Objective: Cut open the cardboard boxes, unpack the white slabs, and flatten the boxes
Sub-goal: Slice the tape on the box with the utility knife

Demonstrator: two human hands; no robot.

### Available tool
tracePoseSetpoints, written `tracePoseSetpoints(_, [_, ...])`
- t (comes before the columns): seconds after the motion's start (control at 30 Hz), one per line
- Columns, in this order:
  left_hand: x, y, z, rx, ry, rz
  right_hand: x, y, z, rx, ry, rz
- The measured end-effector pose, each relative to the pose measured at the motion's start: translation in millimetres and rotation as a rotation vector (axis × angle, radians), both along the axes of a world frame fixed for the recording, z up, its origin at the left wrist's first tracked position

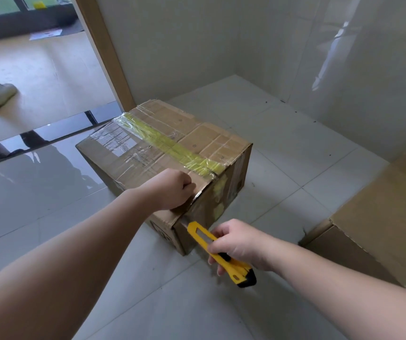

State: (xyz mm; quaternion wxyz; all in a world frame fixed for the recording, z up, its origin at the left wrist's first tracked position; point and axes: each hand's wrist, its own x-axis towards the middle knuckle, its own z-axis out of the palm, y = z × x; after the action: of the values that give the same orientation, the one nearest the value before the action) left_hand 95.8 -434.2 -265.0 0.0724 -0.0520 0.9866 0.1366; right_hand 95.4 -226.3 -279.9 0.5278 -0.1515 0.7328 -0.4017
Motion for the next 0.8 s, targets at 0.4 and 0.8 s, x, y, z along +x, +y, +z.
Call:
tracePoseSetpoints(0.4, [-11,7,2,-0.085,0.032,0.026,-31,45,5,0.069,0.202,-0.21])
tracePoseSetpoints(0.8, [-7,29,-1,-0.283,-0.108,-0.077,-46,47,12,-0.003,0.3,-0.319])
